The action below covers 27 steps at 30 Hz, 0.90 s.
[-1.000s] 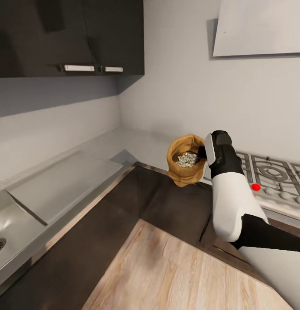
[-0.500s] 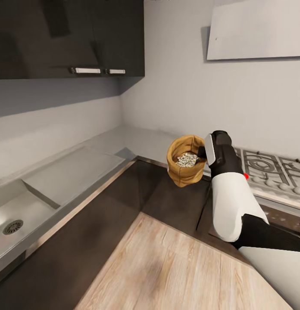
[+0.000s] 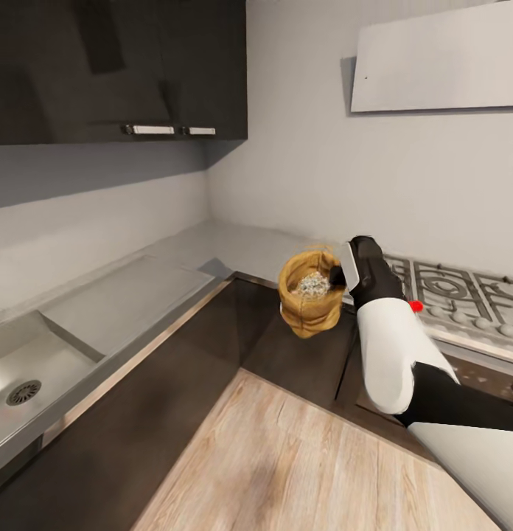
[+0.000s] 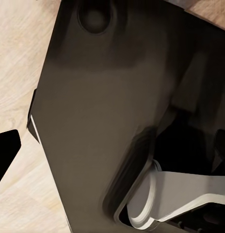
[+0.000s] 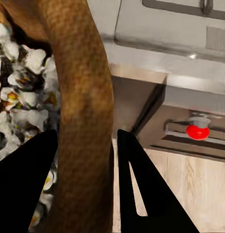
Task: In the kitchen, take the popcorn bag from the countertop, put it into the microwave, and heat it until the popcorn is cooked so the cooked popcorn ends up inside the bag.
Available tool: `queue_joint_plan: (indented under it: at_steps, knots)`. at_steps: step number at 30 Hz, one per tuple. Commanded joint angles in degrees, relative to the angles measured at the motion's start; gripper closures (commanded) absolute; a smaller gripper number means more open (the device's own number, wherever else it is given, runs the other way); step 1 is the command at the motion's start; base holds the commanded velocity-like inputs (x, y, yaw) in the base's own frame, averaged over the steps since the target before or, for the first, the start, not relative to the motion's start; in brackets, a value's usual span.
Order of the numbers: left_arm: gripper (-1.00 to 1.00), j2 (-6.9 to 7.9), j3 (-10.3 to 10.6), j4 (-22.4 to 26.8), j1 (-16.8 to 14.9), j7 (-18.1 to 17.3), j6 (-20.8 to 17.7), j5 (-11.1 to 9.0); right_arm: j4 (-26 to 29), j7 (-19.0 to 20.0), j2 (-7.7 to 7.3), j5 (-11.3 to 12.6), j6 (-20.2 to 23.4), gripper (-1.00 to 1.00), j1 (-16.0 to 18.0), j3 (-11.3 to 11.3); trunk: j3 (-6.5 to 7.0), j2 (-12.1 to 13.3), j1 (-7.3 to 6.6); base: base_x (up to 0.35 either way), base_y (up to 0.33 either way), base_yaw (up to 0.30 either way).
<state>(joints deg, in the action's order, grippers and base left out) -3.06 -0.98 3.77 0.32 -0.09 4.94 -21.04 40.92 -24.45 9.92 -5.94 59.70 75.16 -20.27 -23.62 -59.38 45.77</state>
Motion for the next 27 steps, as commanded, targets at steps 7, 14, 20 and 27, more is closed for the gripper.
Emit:
queue_joint_plan:
  at_steps: [7, 14, 20, 27]
  knots:
    - [-1.0, -0.01, -0.08, 0.1, 0.03, -0.08, 0.03, -0.23, -10.98, 0.23, 0.08, -0.76, 0.3, 1.0, 0.07, -0.33, 0.59, -0.04, 0.0, 0.0, 0.0, 0.0]
    - [-1.0, -0.01, -0.08, 0.1, 0.03, -0.09, 0.04, -0.23, -18.75, 0.64, 0.08, -0.53, 0.3, 1.0, 0.07, -0.39, 1.22, -0.04, 0.0, 0.0, 0.0, -0.019]
    - [-1.0, -0.01, -0.08, 0.1, 0.03, -0.09, 0.05, -0.23, -20.17, 5.72, -0.05, -0.78, 0.3, 1.0, -2.99, -0.39, 1.76, -0.04, 0.0, 0.0, 0.0, -0.084]
    - [-1.0, -0.01, -0.08, 0.13, 0.03, -0.08, 0.05, -0.23, -20.19, 9.01, -2.77, -0.82, 0.21, 1.0, -4.85, -0.39, 2.39, -0.04, 0.0, 0.0, 0.0, -0.112]
